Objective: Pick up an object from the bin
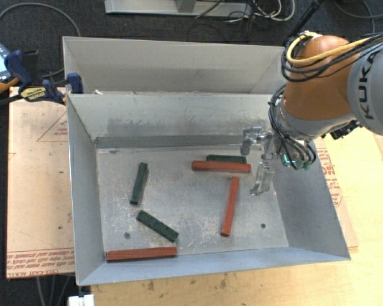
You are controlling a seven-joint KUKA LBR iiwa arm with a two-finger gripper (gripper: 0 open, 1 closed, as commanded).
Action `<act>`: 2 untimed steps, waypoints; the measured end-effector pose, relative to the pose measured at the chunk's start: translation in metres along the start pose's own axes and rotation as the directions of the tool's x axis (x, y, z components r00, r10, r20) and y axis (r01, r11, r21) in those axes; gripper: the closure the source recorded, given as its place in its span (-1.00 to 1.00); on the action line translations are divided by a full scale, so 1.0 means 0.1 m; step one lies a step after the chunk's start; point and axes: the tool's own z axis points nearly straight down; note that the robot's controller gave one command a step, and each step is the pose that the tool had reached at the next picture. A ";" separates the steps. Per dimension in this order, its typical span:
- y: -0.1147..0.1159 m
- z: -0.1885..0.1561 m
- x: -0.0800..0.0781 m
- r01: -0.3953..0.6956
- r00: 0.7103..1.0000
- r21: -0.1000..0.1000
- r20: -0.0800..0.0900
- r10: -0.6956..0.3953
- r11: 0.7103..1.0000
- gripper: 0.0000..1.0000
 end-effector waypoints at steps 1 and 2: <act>0.21 1.23 0.00 0.068 0.998 0.000 -0.001 -0.068 0.998 -1.00; 0.40 0.23 0.17 0.400 0.916 0.005 0.011 -0.400 0.917 -1.00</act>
Offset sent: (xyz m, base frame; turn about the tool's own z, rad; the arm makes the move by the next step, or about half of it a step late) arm 0.0013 0.0203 -0.1180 -0.0684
